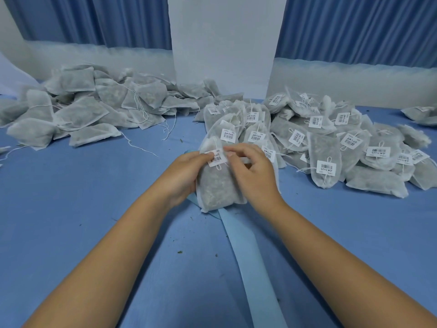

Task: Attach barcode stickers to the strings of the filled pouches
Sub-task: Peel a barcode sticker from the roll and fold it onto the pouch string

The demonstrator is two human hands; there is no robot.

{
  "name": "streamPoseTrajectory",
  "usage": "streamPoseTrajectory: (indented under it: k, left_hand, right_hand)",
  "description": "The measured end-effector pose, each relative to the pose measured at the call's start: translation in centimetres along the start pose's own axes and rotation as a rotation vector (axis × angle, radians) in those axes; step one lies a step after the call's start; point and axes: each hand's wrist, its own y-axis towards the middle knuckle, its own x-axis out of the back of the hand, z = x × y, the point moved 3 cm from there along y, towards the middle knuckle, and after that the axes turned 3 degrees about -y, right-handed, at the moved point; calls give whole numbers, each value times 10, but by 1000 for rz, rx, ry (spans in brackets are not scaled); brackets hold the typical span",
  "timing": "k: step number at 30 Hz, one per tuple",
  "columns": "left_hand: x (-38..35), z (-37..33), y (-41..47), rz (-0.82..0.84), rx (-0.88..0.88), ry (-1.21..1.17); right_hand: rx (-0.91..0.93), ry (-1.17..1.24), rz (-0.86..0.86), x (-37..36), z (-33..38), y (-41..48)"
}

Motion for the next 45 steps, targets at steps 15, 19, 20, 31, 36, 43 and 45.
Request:
streamPoseTrajectory:
  k: [15,19,20,31,36,43,45]
  left_hand:
    - [-5,-1,-3,47,-46,49]
    - [-2,1,-1,1,-74,112]
    - [-1,2,-1,-20,-88,153]
    - [3,4,7,-174,-170,184]
    - [14,3,12,-349,-207,196]
    - [7,4,15,-303,-170,43]
    - [6,5,13,-309,-174,39]
  right_hand:
    - [-611,736,278,2,-15,7]
    - [-648,780,235,1,-16,9]
    - [-635,759,222,2,-16,10]
    - [-515,343,248,6,-17,9]
    - [-262,116,401,6,-7,6]
    - [-237,292,68,15,-29,18]
    - [-320,334,63,16,-41,22]
